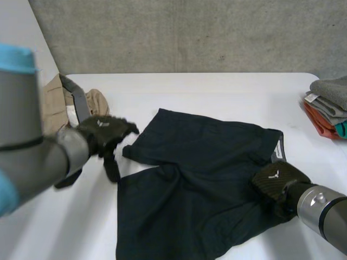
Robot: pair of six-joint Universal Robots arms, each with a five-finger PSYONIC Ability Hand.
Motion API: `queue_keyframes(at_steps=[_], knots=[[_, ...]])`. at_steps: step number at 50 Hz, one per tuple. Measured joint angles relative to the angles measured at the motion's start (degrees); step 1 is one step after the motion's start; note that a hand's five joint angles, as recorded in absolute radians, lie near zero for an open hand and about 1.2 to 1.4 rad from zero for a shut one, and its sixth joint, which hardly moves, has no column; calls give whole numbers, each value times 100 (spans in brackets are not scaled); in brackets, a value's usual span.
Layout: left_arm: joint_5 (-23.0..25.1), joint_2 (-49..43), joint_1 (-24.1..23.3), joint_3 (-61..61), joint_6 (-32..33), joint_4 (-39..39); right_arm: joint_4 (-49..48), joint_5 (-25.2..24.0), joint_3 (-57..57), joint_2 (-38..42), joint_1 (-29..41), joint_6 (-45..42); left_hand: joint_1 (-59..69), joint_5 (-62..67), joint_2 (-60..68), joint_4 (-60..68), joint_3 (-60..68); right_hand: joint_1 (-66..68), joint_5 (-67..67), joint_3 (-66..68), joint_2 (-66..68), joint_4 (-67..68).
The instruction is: Fold the laundry.
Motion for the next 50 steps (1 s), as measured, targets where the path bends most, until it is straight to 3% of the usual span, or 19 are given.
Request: queue_keyframes(at_steps=[6,11,18,26,29,30,31,32,37,43,48,50], knots=[[65,1114,-384,-1749,-178,409,4,-16,-365,-78,-1,1088,475,385,318,371,338,0,0,0,0,0],[-5,1436,-865,-2719,-245,966,14,9,-746,10,-77,2016,672,620,558,619,578,0,0,0,0,0],[-356,1257,-1394,-3157,-318,1389,72,122,-1134,207,-213,2917,672,640,572,621,598,0,0,0,0,0],[-813,608,-1563,-2985,-306,1635,158,362,-1158,214,-276,3249,1083,958,916,938,943,0,0,0,0,0],[-887,301,-1609,-2856,-283,1815,164,412,-1099,167,-301,3287,2219,1934,1892,1931,1908,0,-1,0,0,0],[-912,193,-1625,-2806,-271,1882,168,420,-1079,153,-309,3287,4171,3921,4003,3946,3913,0,-1,0,0,0],[-942,85,-1640,-2753,-255,1953,174,425,-1058,139,-315,3277,4344,4137,4208,4160,4122,0,0,0,0,0],[-985,-28,-1652,-2691,-230,2040,191,425,-1023,121,-322,3229,5152,5158,5152,5197,5169,0,0,0,0,0],[-1138,-87,-1634,-2624,-120,2210,501,317,-758,42,-377,2397,5203,5337,5367,5439,5382,0,3,0,0,0],[-974,321,-1508,-2875,134,2037,1426,-27,-56,-220,-770,-166,5203,5337,5388,5439,5399,0,7,0,0,0],[-572,559,-1390,-3014,477,1405,2150,-253,369,-322,-1177,-1968,5203,5337,5392,5458,5405,0,7,0,0,0],[-449,595,-1371,-2992,602,1099,2307,-319,414,-326,-1283,-2302,5203,5337,5392,5459,5405,0,7,0,0,0]])
